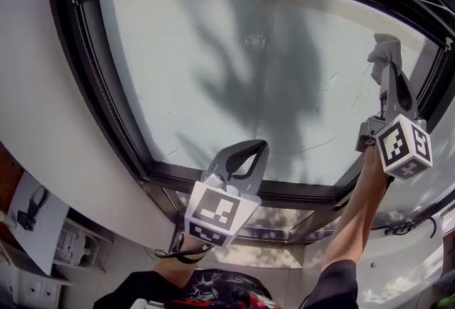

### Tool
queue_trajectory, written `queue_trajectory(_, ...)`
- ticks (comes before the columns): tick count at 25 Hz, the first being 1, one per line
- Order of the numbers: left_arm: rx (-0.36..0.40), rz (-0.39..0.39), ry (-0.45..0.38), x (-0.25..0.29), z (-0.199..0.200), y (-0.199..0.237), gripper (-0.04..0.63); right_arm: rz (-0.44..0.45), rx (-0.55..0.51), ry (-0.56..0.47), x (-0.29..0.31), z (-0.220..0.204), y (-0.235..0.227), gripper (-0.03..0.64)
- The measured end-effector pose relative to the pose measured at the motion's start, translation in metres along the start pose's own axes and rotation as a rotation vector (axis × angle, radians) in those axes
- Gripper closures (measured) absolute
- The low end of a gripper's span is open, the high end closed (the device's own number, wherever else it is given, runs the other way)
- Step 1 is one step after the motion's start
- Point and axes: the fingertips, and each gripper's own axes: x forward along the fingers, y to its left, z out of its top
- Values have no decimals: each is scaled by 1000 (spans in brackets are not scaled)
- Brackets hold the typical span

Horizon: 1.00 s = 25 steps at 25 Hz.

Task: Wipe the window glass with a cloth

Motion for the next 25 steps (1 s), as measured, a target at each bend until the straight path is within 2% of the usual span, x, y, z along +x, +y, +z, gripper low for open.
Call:
queue_trajectory(3,-49,55,52,-24,-10,42,600,188,81,-13,24,-16,90,598)
queue_trajectory(6,-71,131,57,-58,-9,87,600,366,138,-11,33,-29,187,598)
queue_trajectory(8,-53,207,37,-89,0,125,600,493,162,0,41,-37,261,598)
queue_trajectory(10,-80,237,-3,-121,14,156,598,608,185,6,49,-44,327,598)
queue_trajectory(11,-86,259,-31,-139,22,167,598,656,196,6,51,-47,355,598)
queue_trajectory(13,-57,350,-86,-176,41,189,594,731,205,6,55,-48,405,598)
queue_trajectory(14,-50,387,-95,-192,46,198,594,762,208,11,58,-50,429,598)
queue_trajectory(16,-81,405,-75,-214,45,211,594,814,221,37,64,-55,474,598)
queue_trajectory(18,-142,373,-59,-226,38,216,594,855,236,66,66,-62,508,598)
queue_trajectory(20,-165,332,-40,-231,33,218,594,877,240,84,70,-68,530,598)
queue_trajectory(22,-122,318,7,-231,27,220,594,877,237,99,73,-74,538,598)
queue_trajectory(25,-72,281,43,-222,18,219,595,824,212,110,77,-84,521,598)
